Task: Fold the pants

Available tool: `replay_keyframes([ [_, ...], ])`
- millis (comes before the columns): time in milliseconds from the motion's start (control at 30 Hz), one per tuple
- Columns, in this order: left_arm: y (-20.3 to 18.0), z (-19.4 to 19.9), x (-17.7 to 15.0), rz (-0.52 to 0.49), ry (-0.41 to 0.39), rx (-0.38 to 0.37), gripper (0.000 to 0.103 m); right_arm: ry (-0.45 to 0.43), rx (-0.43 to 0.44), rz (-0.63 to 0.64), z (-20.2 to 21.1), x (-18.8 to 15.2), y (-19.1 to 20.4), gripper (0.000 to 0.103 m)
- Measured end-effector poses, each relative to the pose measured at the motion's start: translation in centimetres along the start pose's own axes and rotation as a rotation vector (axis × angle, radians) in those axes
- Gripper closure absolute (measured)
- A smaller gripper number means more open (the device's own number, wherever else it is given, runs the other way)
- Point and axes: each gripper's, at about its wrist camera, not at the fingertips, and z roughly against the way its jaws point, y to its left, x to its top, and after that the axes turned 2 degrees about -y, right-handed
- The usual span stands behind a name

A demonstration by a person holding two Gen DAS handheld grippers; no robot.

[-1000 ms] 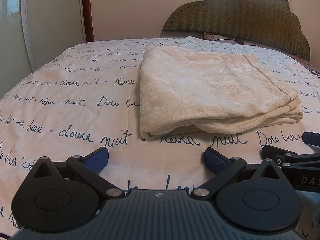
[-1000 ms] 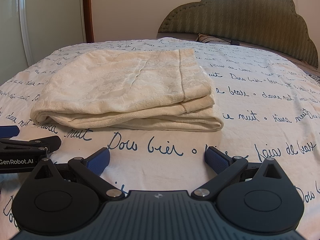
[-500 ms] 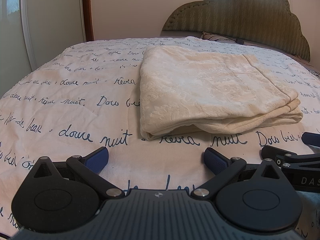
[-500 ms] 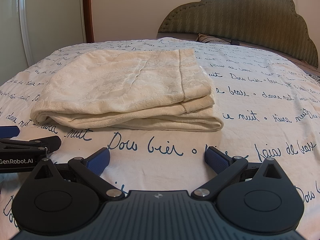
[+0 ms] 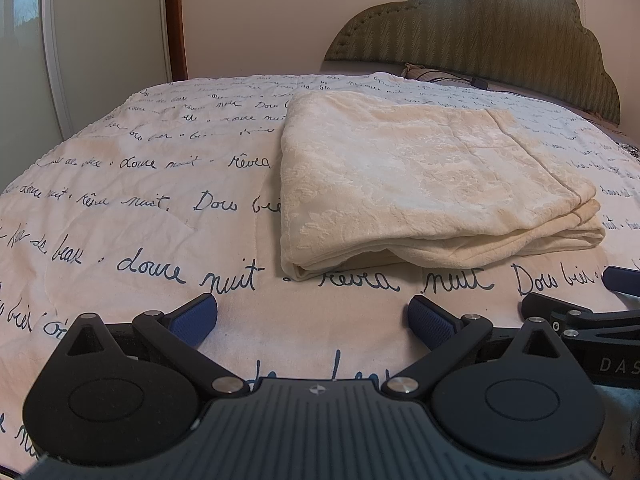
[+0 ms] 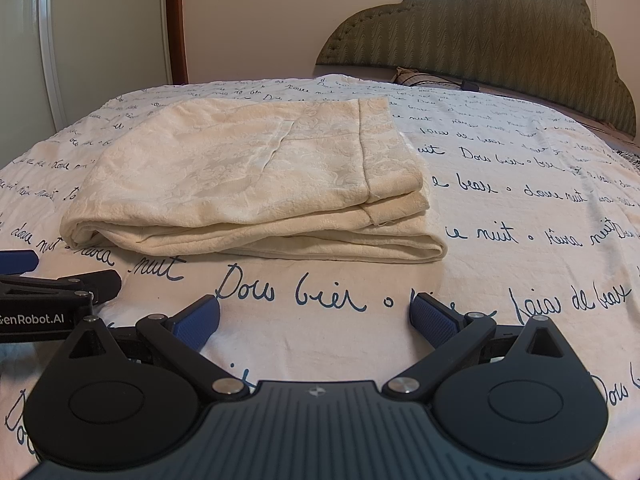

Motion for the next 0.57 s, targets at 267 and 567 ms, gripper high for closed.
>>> replay_keyframes([
  [267, 0.05, 0.01, -0.01, 0.003, 0.0, -0.002, 0.0, 0.001, -0.002, 0.002, -0.03, 0.0, 0.04, 0.0],
  [567, 0.29, 0.54, 0.2, 0.019, -0.004, -0.015, 0.0, 0.009, -0.009, 0.012, -0.14, 0.0, 0.16, 0.0],
])
